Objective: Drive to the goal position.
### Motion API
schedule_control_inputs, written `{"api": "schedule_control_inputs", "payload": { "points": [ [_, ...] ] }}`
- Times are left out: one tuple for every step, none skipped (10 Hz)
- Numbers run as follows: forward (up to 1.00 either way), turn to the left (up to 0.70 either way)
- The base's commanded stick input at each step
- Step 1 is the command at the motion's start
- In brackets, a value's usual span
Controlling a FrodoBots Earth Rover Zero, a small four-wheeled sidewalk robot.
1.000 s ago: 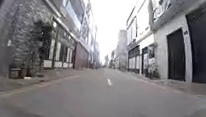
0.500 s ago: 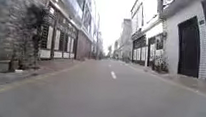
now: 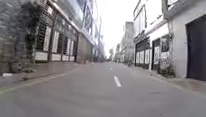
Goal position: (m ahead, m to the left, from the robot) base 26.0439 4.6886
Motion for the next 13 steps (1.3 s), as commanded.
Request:
{"api": "schedule_control_inputs", "payload": {
  "points": [
    [1.0, 0.06],
    [1.0, 0.06],
    [1.0, 0.06],
    [1.0, 0.06],
    [1.0, 0.06],
    [1.0, 0.06],
    [1.0, 0.06],
    [1.0, 0.06],
    [1.0, 0.06],
    [1.0, 0.06],
    [1.0, 0.06],
    [1.0, 0.06],
    [1.0, 0.06]
  ]
}}
